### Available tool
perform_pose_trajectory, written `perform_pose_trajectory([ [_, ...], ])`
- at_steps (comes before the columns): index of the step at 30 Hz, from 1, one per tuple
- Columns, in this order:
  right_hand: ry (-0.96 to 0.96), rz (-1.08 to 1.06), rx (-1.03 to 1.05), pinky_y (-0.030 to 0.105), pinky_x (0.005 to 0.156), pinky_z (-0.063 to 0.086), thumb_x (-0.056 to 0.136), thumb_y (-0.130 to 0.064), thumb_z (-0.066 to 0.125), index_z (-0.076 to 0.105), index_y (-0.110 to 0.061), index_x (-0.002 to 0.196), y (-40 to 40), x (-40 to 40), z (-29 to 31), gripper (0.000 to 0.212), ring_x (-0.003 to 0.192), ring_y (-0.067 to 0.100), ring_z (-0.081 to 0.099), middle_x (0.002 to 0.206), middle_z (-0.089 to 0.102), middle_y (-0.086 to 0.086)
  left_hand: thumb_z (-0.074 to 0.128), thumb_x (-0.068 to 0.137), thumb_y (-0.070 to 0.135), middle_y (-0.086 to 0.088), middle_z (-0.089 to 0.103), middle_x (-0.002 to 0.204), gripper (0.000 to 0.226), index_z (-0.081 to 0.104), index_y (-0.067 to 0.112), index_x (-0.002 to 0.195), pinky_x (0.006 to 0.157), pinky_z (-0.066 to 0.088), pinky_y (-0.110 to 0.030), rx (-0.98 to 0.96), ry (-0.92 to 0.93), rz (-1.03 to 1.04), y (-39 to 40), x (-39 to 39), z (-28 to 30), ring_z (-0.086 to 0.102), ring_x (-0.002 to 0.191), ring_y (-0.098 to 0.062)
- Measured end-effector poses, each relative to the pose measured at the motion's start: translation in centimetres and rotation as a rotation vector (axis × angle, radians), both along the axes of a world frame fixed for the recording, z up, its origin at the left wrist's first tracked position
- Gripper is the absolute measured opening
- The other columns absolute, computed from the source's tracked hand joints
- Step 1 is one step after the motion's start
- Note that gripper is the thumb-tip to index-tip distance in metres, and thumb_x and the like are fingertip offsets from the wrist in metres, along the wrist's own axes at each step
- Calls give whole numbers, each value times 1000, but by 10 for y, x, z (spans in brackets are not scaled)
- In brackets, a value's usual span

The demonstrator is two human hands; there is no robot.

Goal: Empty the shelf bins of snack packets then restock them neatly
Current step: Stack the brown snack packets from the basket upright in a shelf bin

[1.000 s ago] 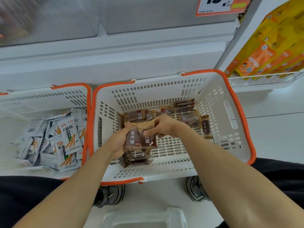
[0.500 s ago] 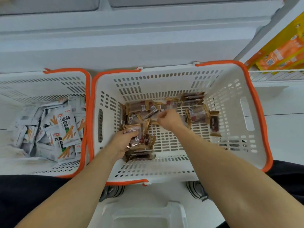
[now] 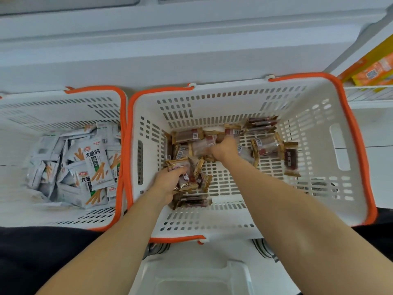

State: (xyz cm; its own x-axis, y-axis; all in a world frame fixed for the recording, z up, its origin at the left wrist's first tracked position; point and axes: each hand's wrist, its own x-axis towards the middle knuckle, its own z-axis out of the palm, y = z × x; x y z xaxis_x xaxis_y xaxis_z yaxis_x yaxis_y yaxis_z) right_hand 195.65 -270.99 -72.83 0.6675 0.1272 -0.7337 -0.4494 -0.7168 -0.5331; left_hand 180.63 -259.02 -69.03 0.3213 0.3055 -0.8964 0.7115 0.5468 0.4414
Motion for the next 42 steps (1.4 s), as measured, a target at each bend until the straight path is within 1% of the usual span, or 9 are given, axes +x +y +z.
perform_pose_trajectory([
  [3,123,-129,135,45,81,62,67,-9,89,71,-3,107,-9,12,22,44,89,26,73,99,75,10,72,90,20,-8,77,102,25,71,15,114,96,54,-49,-10,4,18,0,2,8,72,95,-28],
  [6,-114,7,181,31,73,59,79,-9,81,76,-15,105,-17,13,57,27,83,15,69,92,74,0,65,95,19,-11,76,100,26,69,11,119,86,57,-45,-91,-76,92,-3,7,18,73,83,-25],
  [10,-215,309,367,24,87,55,86,-10,76,77,-19,114,-22,-20,77,29,103,12,68,109,74,-6,59,98,26,-17,72,115,30,66,11,123,84,56,-41,-262,-275,162,-1,13,31,71,92,-29],
  [15,-61,398,452,32,107,49,84,1,63,71,-16,126,-31,-40,81,46,119,7,59,141,57,-11,58,96,40,-20,70,120,40,67,11,123,76,61,-41,-264,-345,162,-1,13,42,70,100,-33],
  [20,99,296,515,41,111,45,84,4,63,81,-13,102,-32,-30,72,30,124,18,60,135,65,-4,71,85,19,-23,70,116,39,69,9,122,67,62,-36,-209,-275,125,-5,12,42,72,83,-30],
  [26,-158,90,180,35,95,55,89,-18,73,71,-21,90,-23,5,46,4,94,16,67,92,71,-4,70,90,9,-20,74,107,27,69,4,116,67,61,-35,-94,-100,100,1,3,20,74,80,-28],
  [30,-150,66,105,37,87,57,81,-31,83,64,-21,84,2,20,27,21,89,18,67,84,68,-4,73,89,12,-18,76,102,26,70,7,114,79,59,-41,-85,-32,99,0,-2,9,73,93,-33],
  [38,-170,209,-16,27,56,46,70,-42,90,62,-12,74,45,4,3,42,71,19,67,75,68,3,76,85,10,-16,76,103,28,70,10,113,77,59,-46,-83,-22,76,-4,-4,4,75,91,-34],
  [42,-35,87,49,31,76,58,74,-28,90,68,-3,89,41,5,3,37,81,18,64,89,69,5,76,86,11,-17,76,102,30,69,8,115,71,59,-43,-106,8,77,-4,-2,7,75,89,-34],
])
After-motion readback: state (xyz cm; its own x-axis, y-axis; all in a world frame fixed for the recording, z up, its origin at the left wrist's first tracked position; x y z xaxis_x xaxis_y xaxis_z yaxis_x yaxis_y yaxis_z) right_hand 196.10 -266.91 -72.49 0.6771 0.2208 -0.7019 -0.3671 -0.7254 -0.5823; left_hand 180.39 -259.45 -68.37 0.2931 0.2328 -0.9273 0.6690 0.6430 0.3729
